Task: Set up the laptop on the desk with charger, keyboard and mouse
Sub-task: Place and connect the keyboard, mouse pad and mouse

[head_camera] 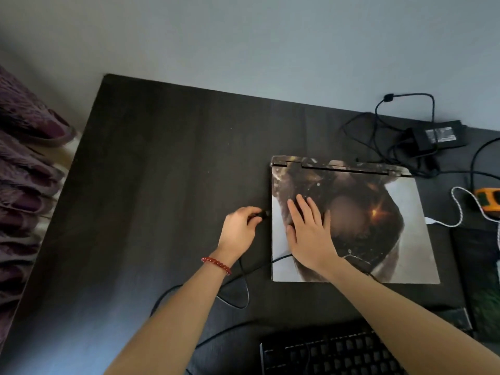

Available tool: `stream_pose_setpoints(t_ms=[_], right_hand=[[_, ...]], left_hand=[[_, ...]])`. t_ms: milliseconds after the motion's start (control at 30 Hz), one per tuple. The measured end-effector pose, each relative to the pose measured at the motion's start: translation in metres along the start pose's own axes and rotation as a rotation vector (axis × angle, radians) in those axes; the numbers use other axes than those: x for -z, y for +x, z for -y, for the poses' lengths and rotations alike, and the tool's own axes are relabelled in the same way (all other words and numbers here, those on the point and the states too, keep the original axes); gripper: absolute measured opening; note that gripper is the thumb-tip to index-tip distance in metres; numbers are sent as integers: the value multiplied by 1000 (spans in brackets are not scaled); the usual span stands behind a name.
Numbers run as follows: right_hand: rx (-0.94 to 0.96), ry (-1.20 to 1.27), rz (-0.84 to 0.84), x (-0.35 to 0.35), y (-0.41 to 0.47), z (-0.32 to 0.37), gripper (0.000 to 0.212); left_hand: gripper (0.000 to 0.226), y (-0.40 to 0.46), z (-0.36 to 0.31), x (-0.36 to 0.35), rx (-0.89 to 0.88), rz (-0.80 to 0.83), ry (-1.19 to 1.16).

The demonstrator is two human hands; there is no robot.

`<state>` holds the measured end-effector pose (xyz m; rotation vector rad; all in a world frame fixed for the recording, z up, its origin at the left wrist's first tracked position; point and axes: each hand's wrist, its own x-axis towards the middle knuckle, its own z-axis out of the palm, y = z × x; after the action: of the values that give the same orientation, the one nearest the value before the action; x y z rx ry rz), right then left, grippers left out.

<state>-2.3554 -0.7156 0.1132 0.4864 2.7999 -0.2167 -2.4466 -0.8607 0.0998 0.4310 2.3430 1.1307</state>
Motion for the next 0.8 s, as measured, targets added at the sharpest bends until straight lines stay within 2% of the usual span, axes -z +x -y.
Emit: stream_pose_setpoints(t_ms=[100, 300, 567, 800], right_hand=[[-8, 2, -35, -3, 1, 4, 56], [-13, 6, -43, -8, 0, 2, 57], [-12, 31, -67, -10, 0, 4, 56], [-10, 30, -82, -12, 0, 4, 55]], left_hand=[[23, 5, 4, -1, 15, -63, 26], [23, 3, 8, -1, 75, -110, -122], [23, 4, 12, -2, 64, -74, 28], [23, 15, 14, 2, -101, -77, 217]])
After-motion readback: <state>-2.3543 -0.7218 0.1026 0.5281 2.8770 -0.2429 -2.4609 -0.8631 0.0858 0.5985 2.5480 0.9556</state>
